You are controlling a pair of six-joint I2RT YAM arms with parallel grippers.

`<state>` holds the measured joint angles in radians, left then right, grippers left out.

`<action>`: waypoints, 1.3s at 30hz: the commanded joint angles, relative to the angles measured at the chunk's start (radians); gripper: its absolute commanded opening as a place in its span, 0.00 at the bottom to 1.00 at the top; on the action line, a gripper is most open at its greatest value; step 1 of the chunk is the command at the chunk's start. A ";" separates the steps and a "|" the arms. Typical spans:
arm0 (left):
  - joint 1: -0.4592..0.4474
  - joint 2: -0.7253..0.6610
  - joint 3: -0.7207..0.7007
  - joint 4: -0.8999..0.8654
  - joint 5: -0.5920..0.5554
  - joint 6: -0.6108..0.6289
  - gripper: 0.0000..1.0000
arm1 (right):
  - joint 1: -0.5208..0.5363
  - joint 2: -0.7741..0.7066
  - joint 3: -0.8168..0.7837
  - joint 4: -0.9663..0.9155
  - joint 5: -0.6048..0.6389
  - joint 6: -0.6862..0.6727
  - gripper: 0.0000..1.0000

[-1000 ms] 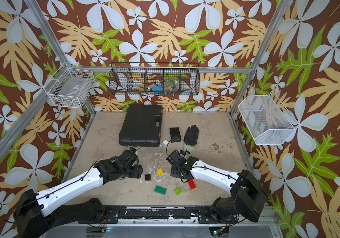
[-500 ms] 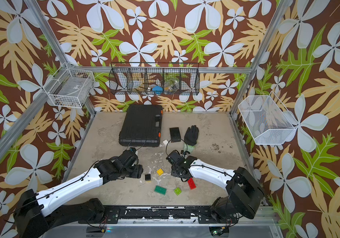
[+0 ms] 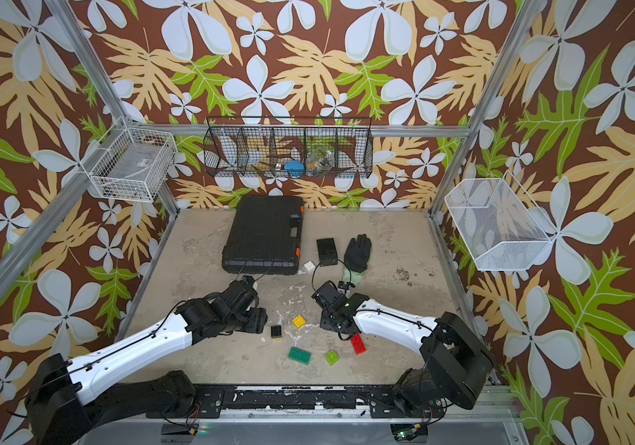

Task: Assemble a giraffe with lego
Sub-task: Assemble the lego brick with the lego brick, then pick up the lego brick from the center of the board.

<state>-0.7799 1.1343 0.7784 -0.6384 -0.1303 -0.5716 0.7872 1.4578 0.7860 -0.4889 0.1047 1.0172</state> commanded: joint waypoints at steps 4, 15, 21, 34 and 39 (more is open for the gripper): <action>0.001 -0.002 -0.001 0.009 -0.004 0.007 0.76 | -0.010 0.033 -0.055 -0.008 -0.035 0.006 0.34; 0.001 -0.005 0.002 0.011 -0.004 0.009 0.76 | -0.020 0.043 -0.039 -0.026 -0.037 -0.029 0.41; 0.002 -0.008 0.034 -0.015 -0.017 0.016 0.76 | -0.020 -0.024 0.085 -0.105 0.030 -0.061 0.71; 0.001 0.005 0.060 -0.069 0.020 0.008 0.82 | 0.042 -0.374 0.008 -0.210 0.036 0.076 0.87; 0.001 0.009 0.013 -0.051 0.084 -0.011 0.86 | 0.135 -0.636 -0.206 -0.285 0.033 0.277 0.89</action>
<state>-0.7799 1.1397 0.8066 -0.6838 -0.0940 -0.5720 0.8997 0.8925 0.6365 -0.7078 0.1352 1.1496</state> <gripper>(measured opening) 0.848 0.885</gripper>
